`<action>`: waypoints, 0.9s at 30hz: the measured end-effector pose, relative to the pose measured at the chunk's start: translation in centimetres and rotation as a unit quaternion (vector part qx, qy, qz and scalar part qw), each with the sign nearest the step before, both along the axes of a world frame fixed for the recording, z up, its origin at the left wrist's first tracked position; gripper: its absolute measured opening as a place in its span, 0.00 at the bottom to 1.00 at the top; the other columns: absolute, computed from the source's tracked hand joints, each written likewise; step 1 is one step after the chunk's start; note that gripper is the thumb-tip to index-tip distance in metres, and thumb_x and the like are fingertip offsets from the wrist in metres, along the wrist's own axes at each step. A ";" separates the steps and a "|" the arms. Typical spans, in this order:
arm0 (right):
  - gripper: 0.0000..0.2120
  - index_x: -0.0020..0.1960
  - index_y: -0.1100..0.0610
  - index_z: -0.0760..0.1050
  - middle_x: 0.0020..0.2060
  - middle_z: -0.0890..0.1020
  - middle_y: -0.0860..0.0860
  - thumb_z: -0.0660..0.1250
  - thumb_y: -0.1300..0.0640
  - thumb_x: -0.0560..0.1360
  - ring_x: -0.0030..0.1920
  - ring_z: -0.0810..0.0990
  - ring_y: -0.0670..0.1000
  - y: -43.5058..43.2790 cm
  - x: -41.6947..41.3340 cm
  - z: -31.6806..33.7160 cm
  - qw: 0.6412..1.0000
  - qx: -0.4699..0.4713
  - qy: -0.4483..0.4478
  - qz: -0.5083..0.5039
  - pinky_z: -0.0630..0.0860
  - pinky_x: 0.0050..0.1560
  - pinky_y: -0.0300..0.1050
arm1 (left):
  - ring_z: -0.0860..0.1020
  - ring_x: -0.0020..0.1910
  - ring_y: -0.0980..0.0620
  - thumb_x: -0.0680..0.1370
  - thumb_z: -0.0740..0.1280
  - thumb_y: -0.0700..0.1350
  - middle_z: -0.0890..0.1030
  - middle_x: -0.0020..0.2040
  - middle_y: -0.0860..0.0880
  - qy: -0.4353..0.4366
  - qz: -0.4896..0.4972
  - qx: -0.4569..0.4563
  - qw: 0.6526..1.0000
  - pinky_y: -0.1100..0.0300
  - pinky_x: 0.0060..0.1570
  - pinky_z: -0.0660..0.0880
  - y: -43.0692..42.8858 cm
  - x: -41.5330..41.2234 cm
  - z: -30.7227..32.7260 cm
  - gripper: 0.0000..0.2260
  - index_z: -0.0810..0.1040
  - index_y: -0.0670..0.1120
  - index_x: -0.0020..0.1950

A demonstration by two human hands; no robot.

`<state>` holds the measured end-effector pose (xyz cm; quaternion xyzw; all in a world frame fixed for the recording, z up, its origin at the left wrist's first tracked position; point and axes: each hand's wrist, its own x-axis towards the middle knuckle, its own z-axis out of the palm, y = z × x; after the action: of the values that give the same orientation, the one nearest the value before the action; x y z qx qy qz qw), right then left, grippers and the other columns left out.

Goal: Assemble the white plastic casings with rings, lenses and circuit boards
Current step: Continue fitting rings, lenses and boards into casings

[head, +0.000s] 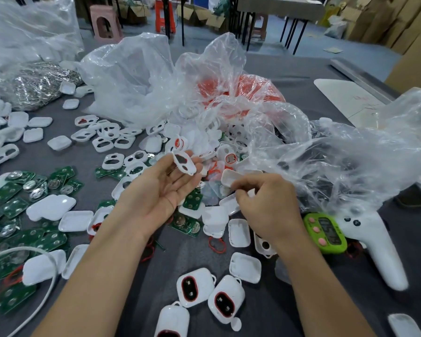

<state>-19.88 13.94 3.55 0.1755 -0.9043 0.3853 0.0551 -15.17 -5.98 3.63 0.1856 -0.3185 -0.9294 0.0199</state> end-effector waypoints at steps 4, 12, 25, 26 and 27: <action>0.08 0.52 0.46 0.86 0.46 0.85 0.47 0.72 0.54 0.76 0.55 0.76 0.52 -0.4 0.5 0.0 0.988 0.144 -0.025 0.045 0.73 0.61 0.50 | 0.85 0.57 0.46 0.84 0.62 0.47 0.84 0.60 0.39 0.010 -0.001 -0.002 1.000 0.56 0.47 0.84 -0.5 0.2 0.1 0.17 0.78 0.37 0.66; 0.09 0.46 0.48 0.87 0.44 0.85 0.51 0.71 0.59 0.73 0.52 0.78 0.55 -0.5 0.7 0.2 0.989 0.132 0.053 -0.042 0.70 0.59 0.52 | 0.83 0.61 0.47 0.85 0.61 0.48 0.84 0.62 0.41 0.030 0.008 -0.006 0.999 0.57 0.51 0.83 -1.6 0.6 0.4 0.17 0.79 0.39 0.67; 0.10 0.54 0.42 0.85 0.49 0.87 0.44 0.73 0.53 0.75 0.53 0.83 0.51 -2.4 -0.7 -1.2 0.998 0.054 0.014 -0.027 0.73 0.64 0.52 | 0.83 0.61 0.46 0.83 0.63 0.47 0.84 0.62 0.40 0.034 -0.007 -0.008 0.999 0.56 0.48 0.84 -1.7 0.7 0.3 0.17 0.78 0.39 0.67; 0.10 0.53 0.44 0.86 0.49 0.88 0.45 0.74 0.54 0.74 0.52 0.84 0.51 -2.2 -0.8 -1.2 0.999 0.016 -0.012 -0.030 0.76 0.62 0.53 | 0.83 0.61 0.46 0.83 0.63 0.47 0.84 0.62 0.39 0.035 -0.008 -0.009 0.999 0.56 0.48 0.84 -1.6 0.7 0.3 0.17 0.79 0.38 0.66; 0.09 0.51 0.44 0.87 0.48 0.88 0.44 0.75 0.55 0.73 0.50 0.85 0.49 -2.1 -0.9 -1.1 0.999 -0.009 -0.030 -0.040 0.79 0.59 0.52 | 0.83 0.61 0.46 0.83 0.63 0.47 0.84 0.62 0.39 0.036 -0.009 -0.008 0.999 0.56 0.48 0.84 -1.7 0.7 0.4 0.17 0.79 0.38 0.66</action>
<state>-20.79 11.85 2.40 0.1268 -0.9083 0.3961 0.0445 -14.49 -7.63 4.00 0.1487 -0.3269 -0.9330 0.0244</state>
